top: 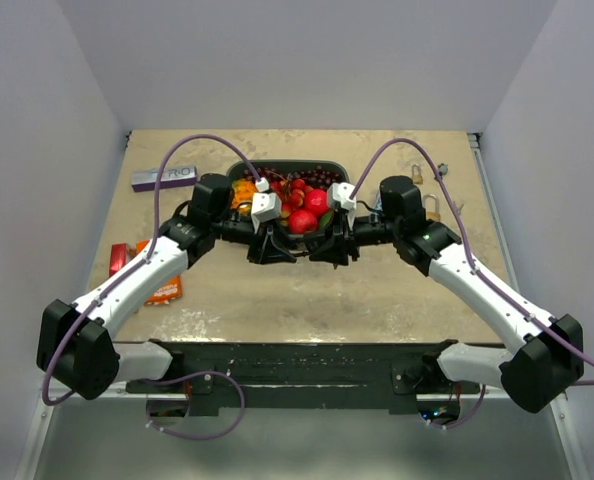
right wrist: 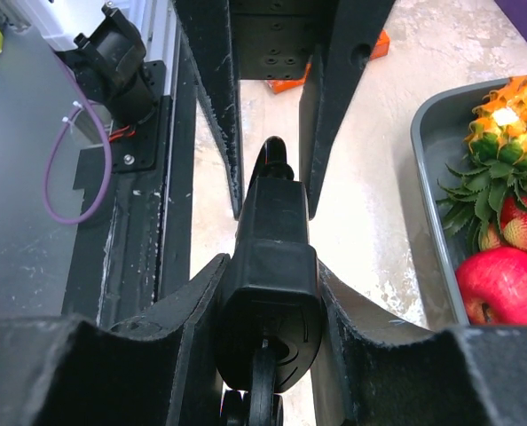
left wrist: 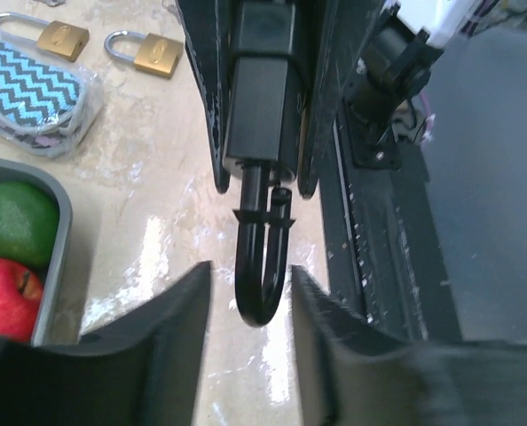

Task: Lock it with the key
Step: Lock the lock.

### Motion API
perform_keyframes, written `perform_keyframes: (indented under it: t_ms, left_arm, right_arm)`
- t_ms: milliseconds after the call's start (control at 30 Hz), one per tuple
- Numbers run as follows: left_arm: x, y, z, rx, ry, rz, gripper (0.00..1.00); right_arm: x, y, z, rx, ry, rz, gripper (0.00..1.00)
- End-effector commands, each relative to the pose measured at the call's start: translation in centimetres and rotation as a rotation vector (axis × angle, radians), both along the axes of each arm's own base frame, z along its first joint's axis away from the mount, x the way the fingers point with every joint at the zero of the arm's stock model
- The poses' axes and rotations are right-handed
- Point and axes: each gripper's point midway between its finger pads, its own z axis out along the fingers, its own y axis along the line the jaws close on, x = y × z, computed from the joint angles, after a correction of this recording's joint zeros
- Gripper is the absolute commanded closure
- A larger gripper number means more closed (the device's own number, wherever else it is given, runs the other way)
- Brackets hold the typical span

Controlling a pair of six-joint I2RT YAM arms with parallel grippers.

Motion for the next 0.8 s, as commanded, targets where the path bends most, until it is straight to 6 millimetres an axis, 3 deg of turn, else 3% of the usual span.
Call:
perform_keyframes:
  t_ms: [0, 200, 600, 767]
  left_arm:
    - [-0.5, -0.5, 3.4, -0.096, -0.06, -0.039, 0.72]
    - [-0.2, -0.6, 3.4, -0.095, -0.057, -0.028, 1.0]
    - [-1.4, -2.8, 8.0, -0.199, -0.076, -0.08, 1.0]
    - [-1.5, -3.4, 9.9, -0.244, -0.078, -0.099, 1.0]
  right_arm:
    - [-0.6, 0.4, 5.1, 0.118, -0.129, 0.045, 1.0]
    - [-0.4, 0.6, 5.4, 0.132, -0.122, 0.043, 1.0]
    - [0.6, 1.8, 3.2, 0.092, -0.152, 0.039, 1.0]
    - [0.0, 2.6, 1.8, 0.065, -0.173, 0.084, 1.0]
